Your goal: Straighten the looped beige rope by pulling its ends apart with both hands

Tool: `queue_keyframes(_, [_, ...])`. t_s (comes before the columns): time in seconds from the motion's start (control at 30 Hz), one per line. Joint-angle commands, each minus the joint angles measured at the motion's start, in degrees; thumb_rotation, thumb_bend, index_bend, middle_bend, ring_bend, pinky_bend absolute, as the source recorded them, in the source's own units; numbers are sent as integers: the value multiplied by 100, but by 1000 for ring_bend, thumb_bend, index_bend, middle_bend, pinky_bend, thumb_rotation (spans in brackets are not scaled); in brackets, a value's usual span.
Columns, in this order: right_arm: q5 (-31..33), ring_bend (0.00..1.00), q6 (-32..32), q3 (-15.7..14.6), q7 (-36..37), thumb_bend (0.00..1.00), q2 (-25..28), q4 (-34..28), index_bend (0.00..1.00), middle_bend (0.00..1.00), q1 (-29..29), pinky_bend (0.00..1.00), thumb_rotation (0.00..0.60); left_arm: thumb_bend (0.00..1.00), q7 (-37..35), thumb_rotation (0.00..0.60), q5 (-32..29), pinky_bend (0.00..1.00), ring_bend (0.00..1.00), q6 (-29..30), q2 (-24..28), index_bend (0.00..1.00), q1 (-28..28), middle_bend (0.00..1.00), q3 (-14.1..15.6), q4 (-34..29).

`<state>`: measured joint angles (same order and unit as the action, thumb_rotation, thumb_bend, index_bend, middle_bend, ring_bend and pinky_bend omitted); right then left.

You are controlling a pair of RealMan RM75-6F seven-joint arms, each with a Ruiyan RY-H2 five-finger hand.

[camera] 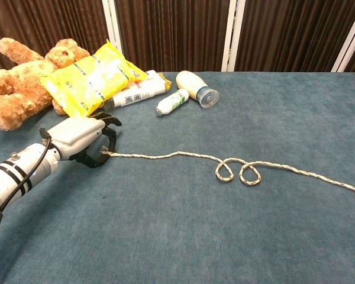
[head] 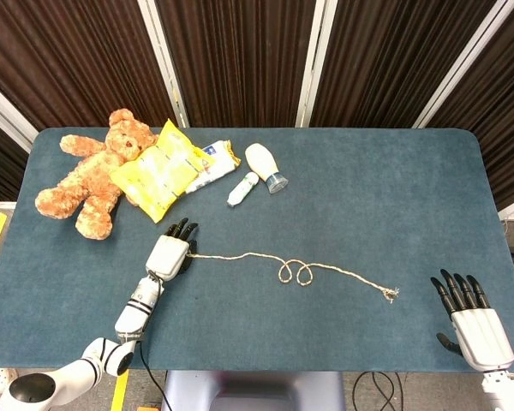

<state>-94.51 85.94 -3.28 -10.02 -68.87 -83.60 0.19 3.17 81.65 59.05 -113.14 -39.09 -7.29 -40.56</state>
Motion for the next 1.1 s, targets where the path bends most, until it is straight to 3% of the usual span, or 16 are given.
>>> queue_keyframes(0.03, [3, 0, -7, -1, -4, 238, 0, -1, 0, 0, 2, 0, 600, 452, -17, 600, 6, 185, 10, 20, -8, 593, -4, 133, 3, -2])
queue_keyframes(0.23, [-9, 0, -14, -15, -15, 238, 1, -6, 0, 0, 4, 0, 600, 462, 6, 600, 18, 187, 17, 77, -48, 667, -11, 152, 14, 45])
queue_keyframes(0.53, [-42, 0, 5, -34, -9, 239, 11, -8, 0, 0, -3, 0, 600, 498, 130, 600, 135, 190, 18, 375, 32, 673, 21, 155, 60, 66])
queue_keyframes(0.87, [-180, 0, -75, 70, 93, 238, -254, 208, 4, 0, 204, 0, 600, 514, 176, 600, 331, 191, 19, 829, 490, 680, 266, 155, 231, -599])
queue_keyframes(0.93, [-154, 0, -272, 131, 79, 238, -332, 191, 48, 0, 356, 0, 600, 513, 205, 600, 402, 191, 19, 954, 629, 682, 342, 157, 297, -830])
queue_keyframes(1.1, [-90, 0, -715, 293, -378, 245, -546, -14, 272, 0, 710, 0, 600, 511, 299, 600, 510, 192, 20, 1159, 912, 684, 514, 157, 427, -1279])
